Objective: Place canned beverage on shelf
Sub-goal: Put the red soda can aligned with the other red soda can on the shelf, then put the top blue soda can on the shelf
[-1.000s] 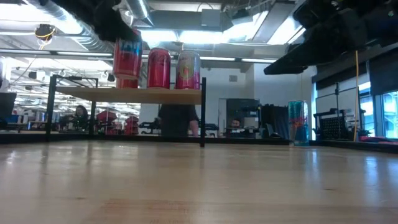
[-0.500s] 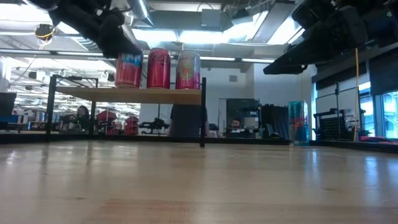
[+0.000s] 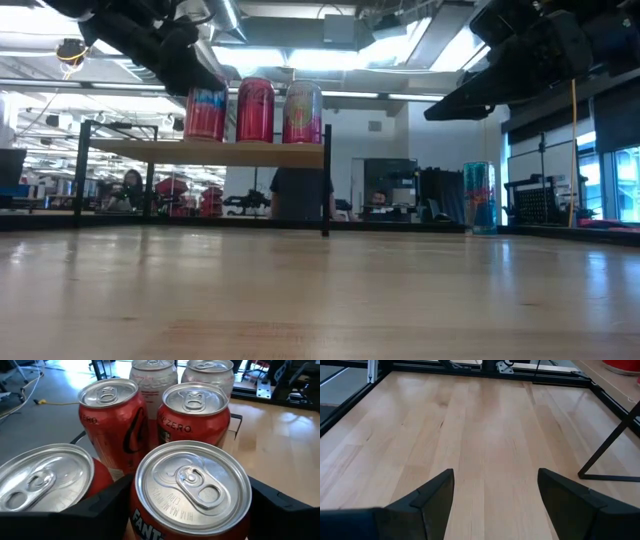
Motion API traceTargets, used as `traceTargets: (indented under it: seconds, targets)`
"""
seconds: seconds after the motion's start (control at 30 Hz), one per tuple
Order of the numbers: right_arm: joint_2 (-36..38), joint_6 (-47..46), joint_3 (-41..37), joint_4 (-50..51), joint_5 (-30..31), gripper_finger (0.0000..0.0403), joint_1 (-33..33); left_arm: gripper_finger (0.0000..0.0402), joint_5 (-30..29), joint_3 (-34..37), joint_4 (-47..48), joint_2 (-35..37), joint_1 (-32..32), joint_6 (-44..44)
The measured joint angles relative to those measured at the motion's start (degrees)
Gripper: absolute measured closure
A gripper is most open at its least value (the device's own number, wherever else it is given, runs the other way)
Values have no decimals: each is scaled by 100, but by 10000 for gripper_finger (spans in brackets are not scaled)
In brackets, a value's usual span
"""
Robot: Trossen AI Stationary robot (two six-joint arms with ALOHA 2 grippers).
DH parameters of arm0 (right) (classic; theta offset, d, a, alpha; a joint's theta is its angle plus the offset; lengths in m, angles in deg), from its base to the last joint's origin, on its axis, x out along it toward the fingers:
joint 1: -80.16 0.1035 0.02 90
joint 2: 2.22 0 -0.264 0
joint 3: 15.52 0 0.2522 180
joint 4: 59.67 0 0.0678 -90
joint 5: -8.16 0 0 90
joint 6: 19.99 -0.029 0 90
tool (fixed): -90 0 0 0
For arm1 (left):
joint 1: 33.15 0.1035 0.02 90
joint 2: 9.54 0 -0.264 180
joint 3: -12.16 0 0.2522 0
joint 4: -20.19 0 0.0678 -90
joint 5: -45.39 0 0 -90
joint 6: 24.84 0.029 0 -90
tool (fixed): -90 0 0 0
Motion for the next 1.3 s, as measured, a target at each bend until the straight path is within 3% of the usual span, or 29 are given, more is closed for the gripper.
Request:
traceTargets:
  seconds: [0.23, 0.53, 0.67, 0.83, 0.97, 1.17, 1.3]
  targets:
    - [0, 1, 0, -2, -2, 133, 0, 89, 29, -11, -207, 121, -81, -103]
    - [0, 0, 0, -4, -7, 133, 0, 84, -149, -273, -304, 559, -81, -277]
    - [0, -1, 0, -7, -7, 133, 0, 84, 151, -360, -461, 767, -279, -590]
    - [0, -190, 0, -22, -11, 133, 0, 83, 327, -363, -358, 831, -1084, -959]
    - [0, -186, 0, -18, 157, 133, 2, 83, -158, -358, -240, 828, -1930, -986]
    - [63, -563, 40, 111, 1653, 133, 0, 83, -1284, -294, -278, 791, -3236, -1010]
    - [254, -1004, 458, 995, 2389, 133, 0, 83, -1862, 67, -717, 792, -3996, -1022]
